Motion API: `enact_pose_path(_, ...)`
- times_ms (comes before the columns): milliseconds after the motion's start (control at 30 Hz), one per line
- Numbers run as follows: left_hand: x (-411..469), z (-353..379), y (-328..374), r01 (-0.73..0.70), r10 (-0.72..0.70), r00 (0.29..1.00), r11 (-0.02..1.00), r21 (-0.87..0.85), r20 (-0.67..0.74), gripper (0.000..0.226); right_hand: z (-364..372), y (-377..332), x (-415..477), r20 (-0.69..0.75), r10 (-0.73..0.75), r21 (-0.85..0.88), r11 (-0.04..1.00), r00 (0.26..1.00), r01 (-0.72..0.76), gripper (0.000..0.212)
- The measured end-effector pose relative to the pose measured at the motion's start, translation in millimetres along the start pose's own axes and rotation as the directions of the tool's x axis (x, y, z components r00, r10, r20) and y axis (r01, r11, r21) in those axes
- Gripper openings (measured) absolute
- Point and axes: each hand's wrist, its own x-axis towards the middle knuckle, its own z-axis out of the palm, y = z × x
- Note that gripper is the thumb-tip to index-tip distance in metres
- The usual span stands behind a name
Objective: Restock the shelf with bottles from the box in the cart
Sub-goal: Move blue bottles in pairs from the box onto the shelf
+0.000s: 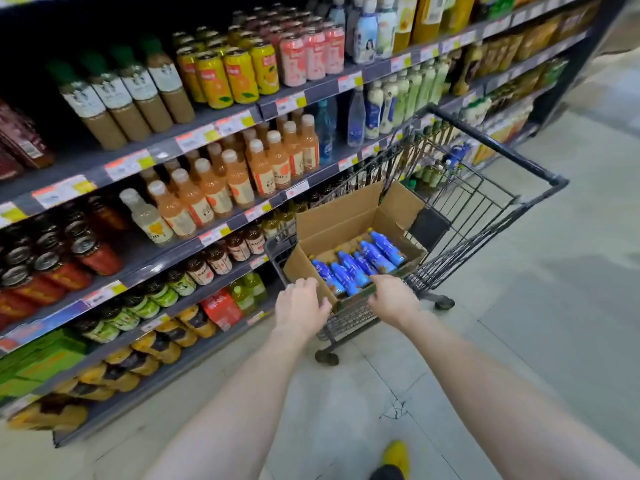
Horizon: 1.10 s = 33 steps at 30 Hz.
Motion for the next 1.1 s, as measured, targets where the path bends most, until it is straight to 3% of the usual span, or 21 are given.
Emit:
enact_pose_path(100,19,11,35,0.031,-0.031,0.999,0.999,0.026,0.022,0.040,-21,39,18,0.004,-0.002,-0.005,1.000,1.000,0.002,0.039)
enact_pose_path(300,49,26,79,0.087,-0.089,0.995,0.993,0.076,0.035,0.035,-51,91,52,0.023,-0.038,0.012,0.999,0.999,0.037,0.014)
enact_pose_path(667,141,66,96,0.207,-0.211,0.967,0.977,0.047,0.141,0.042,-55,122,160,0.140,-0.006,-0.054,0.998,0.990,0.014,0.030)
enact_pose_path(900,209,99,91,0.337,-0.327,0.911,0.941,0.003,0.251,0.041,-50,123,244,0.264,-0.004,-0.080,0.996,0.965,0.026,0.026)
enact_pose_path(1100,244,110,82,0.432,-0.411,0.858,0.902,0.000,0.307,0.042,-40,126,298,0.363,0.002,-0.108,0.993,0.932,0.040,0.035)
